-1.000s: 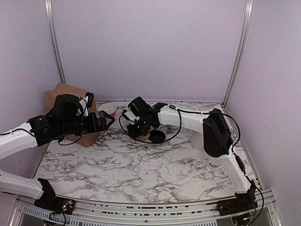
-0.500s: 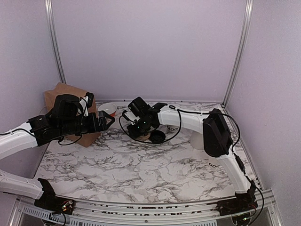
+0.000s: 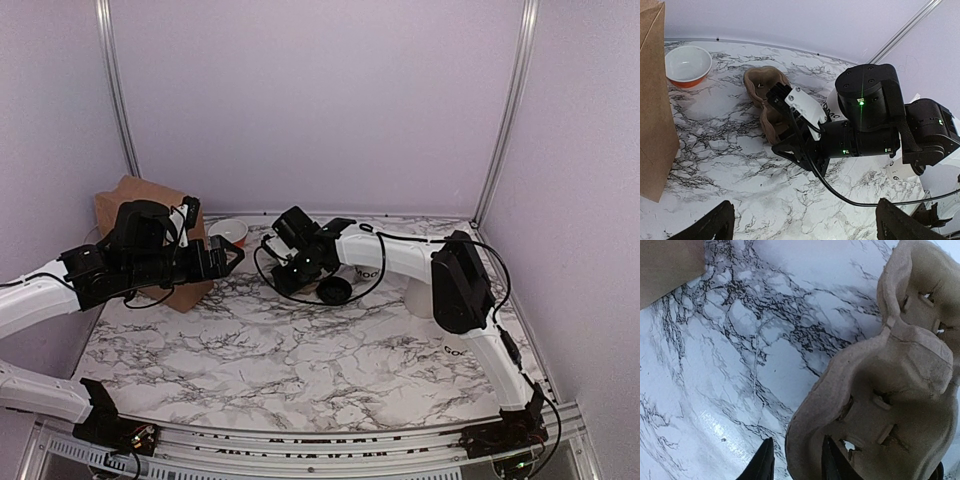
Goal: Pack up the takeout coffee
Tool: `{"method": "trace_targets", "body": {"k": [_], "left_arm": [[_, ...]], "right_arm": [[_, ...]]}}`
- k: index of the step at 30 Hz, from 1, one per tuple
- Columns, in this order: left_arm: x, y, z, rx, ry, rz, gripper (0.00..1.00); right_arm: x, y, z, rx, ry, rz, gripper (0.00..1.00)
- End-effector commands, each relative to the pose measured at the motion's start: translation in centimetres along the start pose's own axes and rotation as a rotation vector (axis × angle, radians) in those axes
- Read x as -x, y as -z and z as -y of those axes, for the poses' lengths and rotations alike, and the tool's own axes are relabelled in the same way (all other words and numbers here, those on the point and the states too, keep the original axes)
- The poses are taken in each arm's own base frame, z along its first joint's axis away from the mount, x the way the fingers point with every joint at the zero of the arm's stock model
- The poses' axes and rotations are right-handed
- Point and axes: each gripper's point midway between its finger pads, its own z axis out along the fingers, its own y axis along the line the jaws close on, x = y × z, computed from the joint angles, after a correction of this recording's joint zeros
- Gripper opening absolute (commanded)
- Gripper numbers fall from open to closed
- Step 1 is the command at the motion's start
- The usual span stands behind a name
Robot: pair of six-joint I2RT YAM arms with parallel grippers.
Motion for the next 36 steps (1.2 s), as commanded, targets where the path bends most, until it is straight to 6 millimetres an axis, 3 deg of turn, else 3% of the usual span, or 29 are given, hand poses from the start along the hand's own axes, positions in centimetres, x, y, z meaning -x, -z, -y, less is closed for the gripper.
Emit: {"method": "trace_targets", "body": {"k": [1,9,16,24,36], "left_arm": [[0.0,-0.1,-0.3,0.012,0.001,-0.007,0.99],[0.1,-0.1,-0.2,0.009,-0.002,-0.005,0.99],[0.3,-0.1,0.0,0.005,-0.004,-0.005,0.99],[0.0,-0.7,0.0,0.007,-0.004,-0.021,0.99],[-0.7,-1.0,-0.4,0.014,-0.004,-0.035,0.99]], "right_arm": [[1.0,0.4,0.2,-0.018,-0.007,0.024,0.33],[0.9,0.0,0.4,-0.005,-0.029,0.02,0.16],[1.6,1.2,0.1,0.004,-0.037,0.033,0.06],[2.0,4.1,-0.6,0.024,-0.078,0.07,0.04],[1.2,5.5,-3.5,0.085,-0.091,0.065,0.09]]}}
